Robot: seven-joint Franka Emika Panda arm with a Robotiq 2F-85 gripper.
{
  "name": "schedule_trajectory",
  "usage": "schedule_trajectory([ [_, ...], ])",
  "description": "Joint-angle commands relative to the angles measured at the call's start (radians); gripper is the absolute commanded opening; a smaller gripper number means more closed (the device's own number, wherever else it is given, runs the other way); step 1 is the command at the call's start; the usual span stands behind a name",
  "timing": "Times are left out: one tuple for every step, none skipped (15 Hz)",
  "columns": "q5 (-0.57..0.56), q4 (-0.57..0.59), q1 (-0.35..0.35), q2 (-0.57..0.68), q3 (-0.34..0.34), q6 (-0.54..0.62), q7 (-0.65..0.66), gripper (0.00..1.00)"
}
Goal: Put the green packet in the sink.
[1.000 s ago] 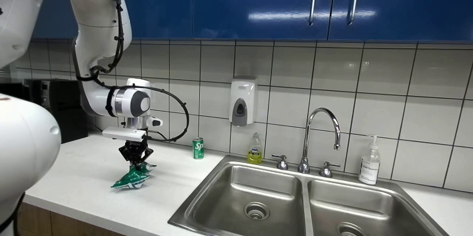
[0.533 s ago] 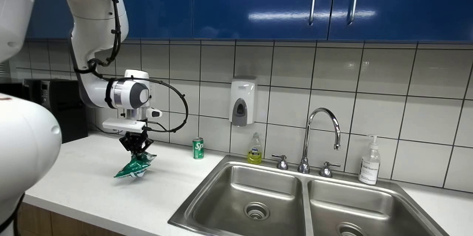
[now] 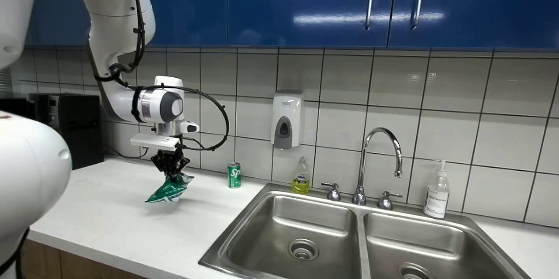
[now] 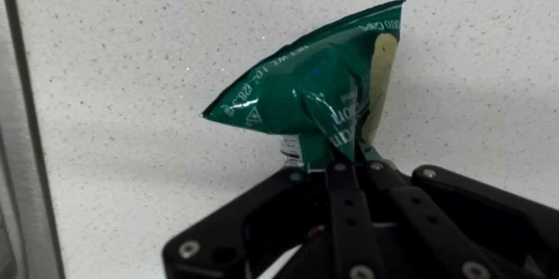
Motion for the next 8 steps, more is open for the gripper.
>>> schedule_trajectory([
  [0.009,-0.026,-0.039,-0.047,-0.025,-0.001,0.02,0.0],
  [0.016,-0.034,-0.053,-0.058,-0.034,0.004,0.017,0.0],
  [0.021,-0.039,-0.065,-0.064,-0.043,0.01,0.015,0.0],
  [0.025,-0.049,-0.079,-0.074,-0.054,0.018,0.016,0.0],
  [0.03,-0.058,-0.094,-0.084,-0.064,0.025,0.015,0.0],
  [0.037,-0.07,-0.11,-0.097,-0.075,0.029,0.011,0.0],
  [0.038,-0.08,-0.124,-0.104,-0.087,0.039,0.013,0.0],
  [0.042,-0.097,-0.14,-0.119,-0.099,0.048,0.011,0.0],
])
